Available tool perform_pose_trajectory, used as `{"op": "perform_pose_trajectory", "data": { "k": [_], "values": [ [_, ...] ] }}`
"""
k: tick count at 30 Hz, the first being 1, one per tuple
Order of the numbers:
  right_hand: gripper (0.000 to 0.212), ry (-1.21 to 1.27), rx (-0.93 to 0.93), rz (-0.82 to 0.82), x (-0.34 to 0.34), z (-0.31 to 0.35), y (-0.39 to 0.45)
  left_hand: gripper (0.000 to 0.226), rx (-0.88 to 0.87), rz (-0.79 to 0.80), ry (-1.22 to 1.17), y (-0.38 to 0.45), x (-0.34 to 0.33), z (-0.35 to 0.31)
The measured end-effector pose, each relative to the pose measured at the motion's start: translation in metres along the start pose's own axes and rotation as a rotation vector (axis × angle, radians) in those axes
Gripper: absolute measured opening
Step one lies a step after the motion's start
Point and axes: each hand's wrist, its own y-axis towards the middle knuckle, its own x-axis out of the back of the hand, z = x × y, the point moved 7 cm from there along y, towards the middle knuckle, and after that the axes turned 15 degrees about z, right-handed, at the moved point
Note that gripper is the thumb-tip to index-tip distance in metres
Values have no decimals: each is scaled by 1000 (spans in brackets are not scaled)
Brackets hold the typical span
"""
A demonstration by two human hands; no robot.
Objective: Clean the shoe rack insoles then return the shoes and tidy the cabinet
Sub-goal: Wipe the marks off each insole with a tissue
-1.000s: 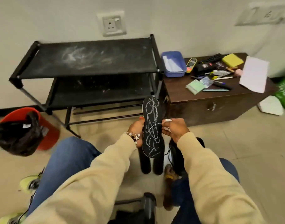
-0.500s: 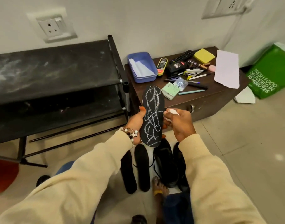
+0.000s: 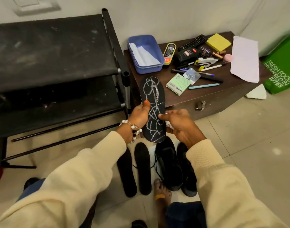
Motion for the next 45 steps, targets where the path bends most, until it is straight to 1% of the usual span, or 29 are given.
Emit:
{"op": "perform_pose_trajectory", "data": {
  "k": [2, 4, 7, 10, 14, 15, 17, 19, 22, 23, 25, 28, 31, 35, 38, 41, 43, 45],
  "values": [
    [16, -6, 28, -39, 5, 3, 3, 36, 16, -20, 39, -3, 7, 1],
    [17, -35, 31, -65, 8, 3, 7, 25, 47, -31, -12, -8, 13, 7],
    [15, -88, 22, -50, 7, -2, 13, 9, 109, 53, -96, -17, 14, 16],
    [12, -119, 33, -76, 12, -5, 16, 21, 129, 102, -129, -17, 15, 23],
    [9, -224, 109, -229, 36, 7, 10, 25, 130, 87, -155, -14, 17, 28],
    [11, -251, 127, -225, 36, 10, 8, 25, 134, 85, -166, -13, 18, 29],
    [20, -326, 153, -158, 28, 14, 1, 26, 138, 86, -187, -12, 19, 32],
    [22, -436, 171, -96, 19, 16, -4, 23, 146, 103, -205, -12, 19, 33],
    [11, -654, 208, -89, 13, 21, -11, 12, 218, 190, -155, -15, 17, 35],
    [11, -723, 212, -95, 13, 22, -13, 9, 250, 233, -122, -17, 16, 36],
    [19, -802, 230, -110, 13, 25, -18, 7, 274, 280, -89, -17, 13, 38],
    [24, -874, 294, -136, 14, 32, -25, 5, 243, 245, -85, -15, 13, 37],
    [18, -965, 372, -182, 9, 38, -27, 9, 243, 242, -63, -14, 11, 36],
    [20, -1019, 472, -232, -2, 46, -20, 13, 203, 191, -90, -11, 12, 33],
    [19, -920, 480, -287, 7, 54, -9, 14, 157, 117, -98, -5, 17, 29],
    [24, -847, 494, -359, 17, 72, 2, 11, 54, 40, 33, 9, 27, 16],
    [26, -900, 458, -375, 17, 78, 11, 11, -5, 6, 151, 17, 31, 7],
    [25, -1009, 406, -299, 5, 74, 20, 5, -6, 1, 174, 24, 32, 6]
  ]
}}
